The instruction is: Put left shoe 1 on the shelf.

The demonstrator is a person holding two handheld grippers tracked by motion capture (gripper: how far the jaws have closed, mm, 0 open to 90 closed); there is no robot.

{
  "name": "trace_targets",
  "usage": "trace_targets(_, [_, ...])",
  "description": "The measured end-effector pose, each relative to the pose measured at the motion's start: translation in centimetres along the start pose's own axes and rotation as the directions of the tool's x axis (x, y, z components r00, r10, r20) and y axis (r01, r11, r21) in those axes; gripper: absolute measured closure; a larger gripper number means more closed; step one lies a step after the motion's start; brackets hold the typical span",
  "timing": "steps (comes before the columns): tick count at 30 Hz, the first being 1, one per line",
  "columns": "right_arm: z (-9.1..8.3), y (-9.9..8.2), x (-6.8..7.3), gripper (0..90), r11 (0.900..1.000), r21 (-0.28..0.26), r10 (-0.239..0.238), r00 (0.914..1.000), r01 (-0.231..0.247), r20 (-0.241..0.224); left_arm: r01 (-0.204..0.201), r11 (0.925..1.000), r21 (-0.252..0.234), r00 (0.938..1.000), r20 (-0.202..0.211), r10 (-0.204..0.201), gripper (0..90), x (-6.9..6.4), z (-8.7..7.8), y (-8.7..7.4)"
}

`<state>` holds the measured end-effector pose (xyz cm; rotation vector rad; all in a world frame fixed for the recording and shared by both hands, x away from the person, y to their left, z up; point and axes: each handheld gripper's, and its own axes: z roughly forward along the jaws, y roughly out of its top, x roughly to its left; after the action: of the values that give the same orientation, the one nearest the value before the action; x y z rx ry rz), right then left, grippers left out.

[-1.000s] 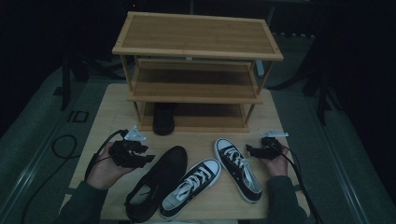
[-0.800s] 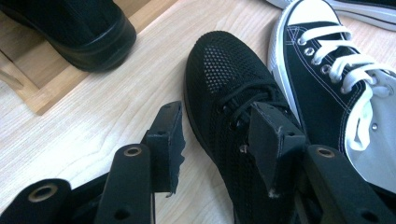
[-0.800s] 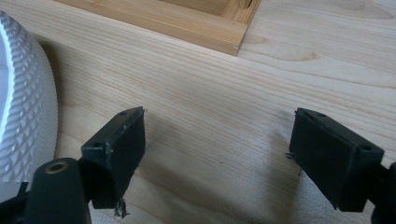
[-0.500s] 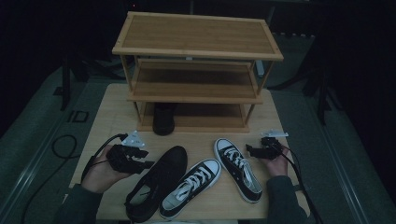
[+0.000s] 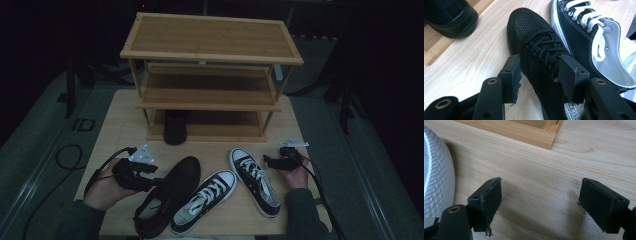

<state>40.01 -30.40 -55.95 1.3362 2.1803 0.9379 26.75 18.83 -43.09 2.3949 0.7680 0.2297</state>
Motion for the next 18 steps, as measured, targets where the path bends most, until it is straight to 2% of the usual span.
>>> trace_targets(13, [0.0, 0.0, 0.0, 18.4, 1.0000, 0.000, 0.000, 1.0000, 0.000, 0.001, 0.000, 1.0000, 0.008, 1.0000, -0.006, 0.001, 52.7, -0.9, -0.8, -1.1])
trace_targets(18, [0.0, 0.0, 0.0, 18.4, 1.0000, 0.000, 0.000, 1.0000, 0.000, 0.001, -0.008, 0.9993, 0.035, 1.0000, 0.002, 0.008, 53.8, -1.4, -0.1, -1.3])
